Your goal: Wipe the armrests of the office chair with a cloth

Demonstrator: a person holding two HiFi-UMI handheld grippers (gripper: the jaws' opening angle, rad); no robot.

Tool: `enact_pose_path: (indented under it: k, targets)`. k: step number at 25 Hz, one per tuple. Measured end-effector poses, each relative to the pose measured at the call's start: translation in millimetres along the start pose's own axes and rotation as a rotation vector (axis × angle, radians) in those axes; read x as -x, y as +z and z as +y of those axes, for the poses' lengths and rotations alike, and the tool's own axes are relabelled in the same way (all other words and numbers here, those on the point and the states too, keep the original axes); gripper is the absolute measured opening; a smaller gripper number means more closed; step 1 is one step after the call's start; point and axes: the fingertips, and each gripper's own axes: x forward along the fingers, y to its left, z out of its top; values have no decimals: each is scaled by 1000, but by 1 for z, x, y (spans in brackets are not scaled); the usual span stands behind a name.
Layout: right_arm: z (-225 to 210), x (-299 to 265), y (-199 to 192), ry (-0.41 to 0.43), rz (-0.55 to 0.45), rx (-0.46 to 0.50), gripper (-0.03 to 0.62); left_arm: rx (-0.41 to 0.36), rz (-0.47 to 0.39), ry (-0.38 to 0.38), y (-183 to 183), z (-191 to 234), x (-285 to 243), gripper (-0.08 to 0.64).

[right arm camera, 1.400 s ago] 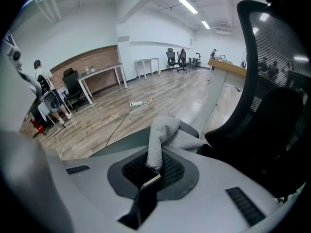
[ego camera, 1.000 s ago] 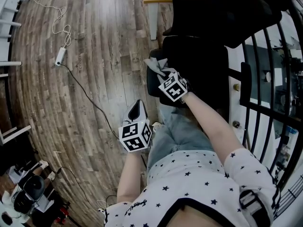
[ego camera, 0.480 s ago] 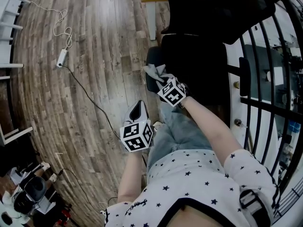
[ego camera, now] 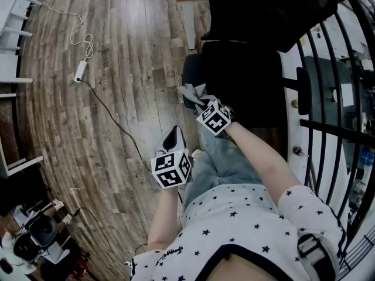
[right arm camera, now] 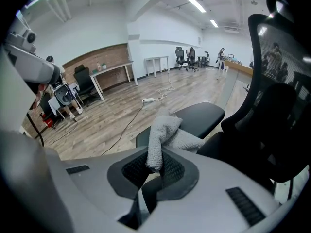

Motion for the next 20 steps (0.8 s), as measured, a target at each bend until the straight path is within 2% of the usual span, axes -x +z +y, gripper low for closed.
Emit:
enact_pose_path:
  k: [9,15,20]
  targets:
    - [21,5,-9,12,10,26,31,0,-6,7,-13,5,17,6]
    - [47,3,-26,54,66,100,31,-3,-8,9,-20,8,27,6]
    - [48,6,-23,38,71,68,31,-4,-22,12,-19,11,36,6]
